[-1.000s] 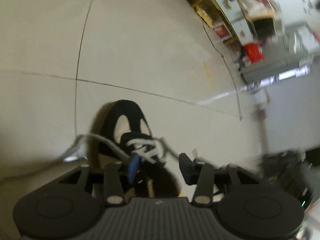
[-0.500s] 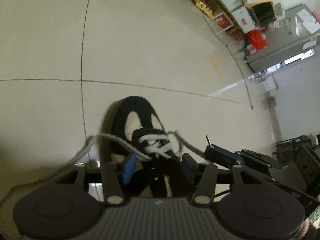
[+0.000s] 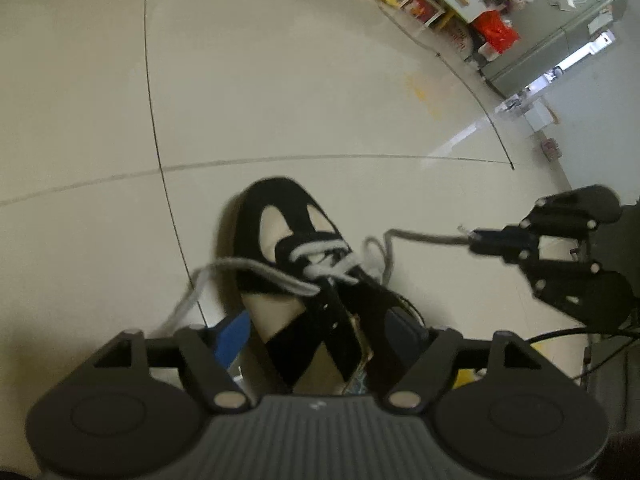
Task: Lace up shoes with both hands
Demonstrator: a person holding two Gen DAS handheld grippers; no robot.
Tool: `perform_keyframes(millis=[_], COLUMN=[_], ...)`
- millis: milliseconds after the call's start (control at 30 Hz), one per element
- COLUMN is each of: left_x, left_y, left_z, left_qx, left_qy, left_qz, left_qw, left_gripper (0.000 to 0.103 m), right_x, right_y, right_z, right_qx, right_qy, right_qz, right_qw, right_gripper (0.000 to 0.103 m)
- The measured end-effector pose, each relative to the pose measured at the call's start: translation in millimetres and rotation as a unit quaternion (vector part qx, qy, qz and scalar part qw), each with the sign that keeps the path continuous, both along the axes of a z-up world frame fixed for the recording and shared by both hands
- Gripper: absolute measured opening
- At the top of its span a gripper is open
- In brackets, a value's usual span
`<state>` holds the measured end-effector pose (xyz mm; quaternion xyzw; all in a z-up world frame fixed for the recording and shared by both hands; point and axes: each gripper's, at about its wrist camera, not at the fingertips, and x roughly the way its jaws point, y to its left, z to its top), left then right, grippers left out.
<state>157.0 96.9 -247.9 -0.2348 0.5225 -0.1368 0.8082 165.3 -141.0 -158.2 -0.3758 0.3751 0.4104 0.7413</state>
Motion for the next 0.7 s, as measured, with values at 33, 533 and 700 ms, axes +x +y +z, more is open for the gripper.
perform_keyframes(millis=[33, 533, 700], left_x=[1.0, -6.5, -9.3], left_y=[-0.2, -5.8, -8.2], left_z=[1.5, 12.2, 10.1], left_qx=[-0.004, 0.001, 0.008], left_qy=[0.002, -0.031, -0.035], left_qz=[0.001, -0.021, -0.042], left_qw=[1.0, 0.9993, 0.9985], left_gripper=[0.076, 0.08, 0.08], right_x=[1.0, -1.5, -0.4], right_y=[-1.6, 12.0, 14.2], right_z=[3.3, -5.1, -4.4], right_qx=[-0.009, -0.065, -0.084], right_qy=[-0.012, -0.004, 0.01], right_qz=[-0.003, 0.015, 0.028], right_qw=[1.0, 0.998, 0.996], right_gripper=[0.003, 0.003, 0.003])
